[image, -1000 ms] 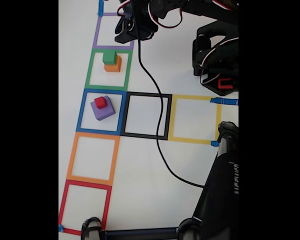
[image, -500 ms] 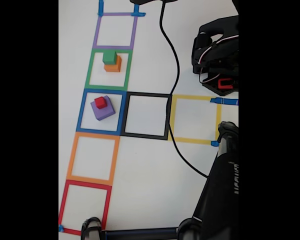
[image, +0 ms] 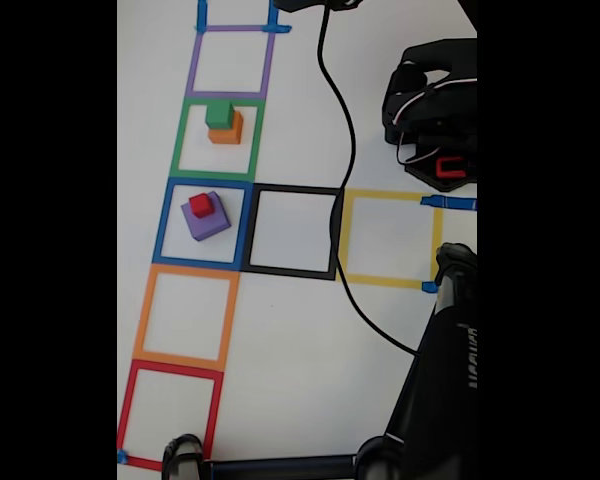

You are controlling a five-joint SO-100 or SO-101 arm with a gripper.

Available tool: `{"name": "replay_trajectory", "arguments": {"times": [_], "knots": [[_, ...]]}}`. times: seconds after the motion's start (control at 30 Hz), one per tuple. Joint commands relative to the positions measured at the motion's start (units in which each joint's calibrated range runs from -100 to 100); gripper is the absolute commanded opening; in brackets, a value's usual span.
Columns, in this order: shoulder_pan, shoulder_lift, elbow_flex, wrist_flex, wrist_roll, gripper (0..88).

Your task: Tower of hanoi

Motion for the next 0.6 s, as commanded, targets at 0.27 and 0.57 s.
{"name": "replay_trajectory", "arguments": {"times": [0.27, 0.57], "knots": [[2.15, -10.2, 44.53, -42.54, 0.0, 32.0], [-0.54, -3.74, 63.44, -75.66, 0.0, 34.2]]}}
